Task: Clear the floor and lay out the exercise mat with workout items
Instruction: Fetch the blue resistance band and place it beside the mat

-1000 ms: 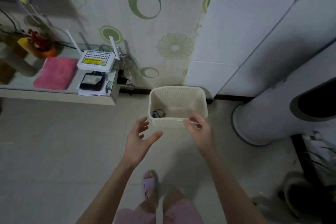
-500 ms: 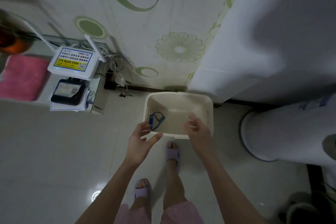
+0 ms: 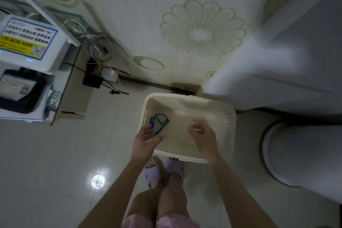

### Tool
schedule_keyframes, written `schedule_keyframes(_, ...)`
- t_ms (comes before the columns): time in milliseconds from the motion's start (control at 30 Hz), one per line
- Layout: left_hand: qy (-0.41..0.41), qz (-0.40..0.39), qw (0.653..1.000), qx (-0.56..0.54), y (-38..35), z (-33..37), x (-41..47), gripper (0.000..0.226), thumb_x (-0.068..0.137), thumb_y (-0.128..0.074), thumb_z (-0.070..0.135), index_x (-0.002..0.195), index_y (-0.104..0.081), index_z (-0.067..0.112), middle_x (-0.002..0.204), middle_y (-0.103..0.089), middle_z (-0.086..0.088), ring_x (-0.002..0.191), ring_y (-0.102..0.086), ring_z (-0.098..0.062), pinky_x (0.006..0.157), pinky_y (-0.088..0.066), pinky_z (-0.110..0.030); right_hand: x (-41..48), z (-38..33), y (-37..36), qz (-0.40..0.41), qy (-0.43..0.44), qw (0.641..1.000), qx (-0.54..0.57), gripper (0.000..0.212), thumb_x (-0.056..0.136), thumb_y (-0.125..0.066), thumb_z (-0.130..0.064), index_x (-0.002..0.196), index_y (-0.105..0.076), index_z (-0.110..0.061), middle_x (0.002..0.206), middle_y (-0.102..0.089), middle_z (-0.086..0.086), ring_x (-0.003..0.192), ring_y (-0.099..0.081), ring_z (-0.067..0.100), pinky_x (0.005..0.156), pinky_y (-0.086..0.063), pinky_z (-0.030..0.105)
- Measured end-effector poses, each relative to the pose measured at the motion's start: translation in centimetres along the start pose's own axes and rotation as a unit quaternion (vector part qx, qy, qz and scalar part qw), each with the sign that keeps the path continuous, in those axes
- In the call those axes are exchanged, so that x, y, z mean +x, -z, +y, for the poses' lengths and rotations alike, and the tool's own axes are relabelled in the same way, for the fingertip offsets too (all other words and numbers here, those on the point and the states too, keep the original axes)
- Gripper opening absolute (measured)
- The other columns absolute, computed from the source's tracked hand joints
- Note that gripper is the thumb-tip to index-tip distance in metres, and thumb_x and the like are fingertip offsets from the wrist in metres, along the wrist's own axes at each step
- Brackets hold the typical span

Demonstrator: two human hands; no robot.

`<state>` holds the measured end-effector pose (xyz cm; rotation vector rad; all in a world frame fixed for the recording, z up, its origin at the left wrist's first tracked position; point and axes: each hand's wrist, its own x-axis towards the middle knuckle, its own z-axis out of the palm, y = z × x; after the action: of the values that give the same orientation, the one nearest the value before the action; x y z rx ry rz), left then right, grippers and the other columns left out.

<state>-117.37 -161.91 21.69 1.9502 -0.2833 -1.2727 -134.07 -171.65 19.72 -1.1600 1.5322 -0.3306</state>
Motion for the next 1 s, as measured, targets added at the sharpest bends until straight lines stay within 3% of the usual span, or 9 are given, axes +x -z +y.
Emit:
schedule_keyframes(133, 0.026, -0.008, 1.0, 0.007, -1.9, -4.0, 5.3, 0.06, 0.075, -0.078, 0.02, 0.127, -0.051, 0.007, 0.122, -0.058, -0.011, 0.109, -0.058, -0.023, 0.095, -0.049, -0.041, 5.2, 4.1, -1.8, -0.01, 0.0, 1.0, 0.001, 0.028, 0.082, -0.073, -0.022, 0.107, -0.062, -0.025, 0.089, -0.062, -0.009, 0.072, -0.057, 0.0, 0.058, -0.043, 0.005)
schedule_keyframes(267, 0.029, 0.004, 0.998, 0.055, -4.3, -7.8, 11.1, 0.067, 0.073, -0.08, 0.026, 0.13, -0.051, 0.008, 0.127, -0.057, -0.006, 0.112, -0.057, -0.019, 0.097, -0.045, -0.032, 11.7, 8.6, -3.7, -0.044, -0.018, 0.999, -0.02, 0.035, 0.08, -0.074, -0.027, 0.112, -0.062, -0.023, 0.099, -0.065, 0.0, 0.083, -0.062, 0.013, 0.073, -0.053, 0.03)
schedule_keyframes(367, 0.032, -0.011, 0.998, 0.062, -6.1, -11.0, 15.5, 0.075, 0.075, -0.078, 0.026, 0.138, -0.042, 0.007, 0.138, -0.048, -0.006, 0.122, -0.049, -0.019, 0.09, -0.04, -0.022, 16.3, 12.2, -5.1, -0.078, -0.024, 0.996, -0.037, 0.042, 0.078, -0.076, -0.03, 0.116, -0.062, -0.02, 0.104, -0.066, 0.004, 0.091, -0.064, 0.018, 0.081, -0.053, 0.038)
schedule_keyframes(500, 0.009, -0.016, 0.994, 0.11, -7.4, -13.7, 20.8, 0.074, 0.074, -0.079, 0.028, 0.136, -0.042, 0.012, 0.135, -0.05, -0.005, 0.108, -0.051, -0.015, 0.071, -0.041, -0.011, 20.5, 15.3, -6.8, -0.113, -0.032, 0.992, -0.052, 0.045, 0.079, -0.076, -0.031, 0.119, -0.061, -0.019, 0.107, -0.065, 0.006, 0.094, -0.063, 0.018, 0.075, -0.051, 0.032)
schedule_keyframes(600, -0.012, -0.006, 0.986, 0.165, -8.2, -15.8, 24.9, 0.076, 0.072, -0.079, 0.034, 0.136, -0.042, 0.014, 0.129, -0.054, -0.004, 0.105, -0.053, -0.018, 0.077, -0.04, -0.025, 23.9, 17.6, -8.7, -0.136, -0.039, 0.988, -0.057, 0.047, 0.08, -0.075, -0.026, 0.123, -0.059, -0.015, 0.109, -0.065, 0.008, 0.096, -0.062, 0.02, 0.076, -0.049, 0.032)
schedule_keyframes(700, -0.032, -0.009, 0.982, 0.187, -9.0, -18.1, 27.6, 0.075, 0.072, -0.08, 0.032, 0.135, -0.043, 0.011, 0.122, -0.053, -0.001, 0.104, -0.052, -0.017, 0.074, -0.038, -0.019, 26.1, 19.8, -10.6, -0.167, -0.08, 0.982, -0.033, 0.048, 0.081, -0.074, -0.022, 0.125, -0.057, -0.015, 0.113, -0.063, 0.008, 0.099, -0.061, 0.02, 0.081, -0.052, 0.039)
schedule_keyframes(867, -0.029, -0.015, 0.98, 0.198, -9.2, -21.5, 31.0, 0.09, 0.073, -0.079, 0.031, 0.145, -0.028, 0.012, 0.146, -0.037, -0.007, 0.119, -0.045, -0.02, 0.081, -0.038, -0.011, 28.6, 23.0, -13.4, -0.2, -0.12, 0.972, -0.015, 0.054, 0.082, -0.072, -0.027, 0.131, -0.052, -0.018, 0.119, -0.057, 0.003, 0.1, -0.058, 0.017, 0.08, -0.052, 0.036)
schedule_keyframes(933, -0.033, -0.012, 0.972, 0.231, -9.5, -22.5, 32.4, 0.093, 0.072, -0.078, 0.036, 0.146, -0.026, 0.011, 0.148, -0.035, -0.007, 0.126, -0.043, -0.023, 0.09, -0.039, -0.021, 29.4, 24.2, -14.3, -0.204, -0.12, 0.972, -0.012, 0.056, 0.082, -0.072, -0.028, 0.133, -0.051, -0.019, 0.123, -0.056, 0.002, 0.104, -0.058, 0.017, 0.079, -0.052, 0.032)
schedule_keyframes(1000, -0.03, -0.009, 0.966, 0.257, -9.8, -23.2, 33.8, 0.086, 0.079, -0.073, 0.028, 0.147, -0.024, 0.01, 0.148, -0.035, -0.009, 0.13, -0.04, -0.026, 0.096, -0.035, -0.026, 30.3, 25.0, -15.1, -0.208, -0.123, 0.97, -0.003, 0.058, 0.081, -0.073, -0.028, 0.134, -0.051, -0.019, 0.125, -0.055, 0.002, 0.106, -0.057, 0.017, 0.078, -0.052, 0.029)
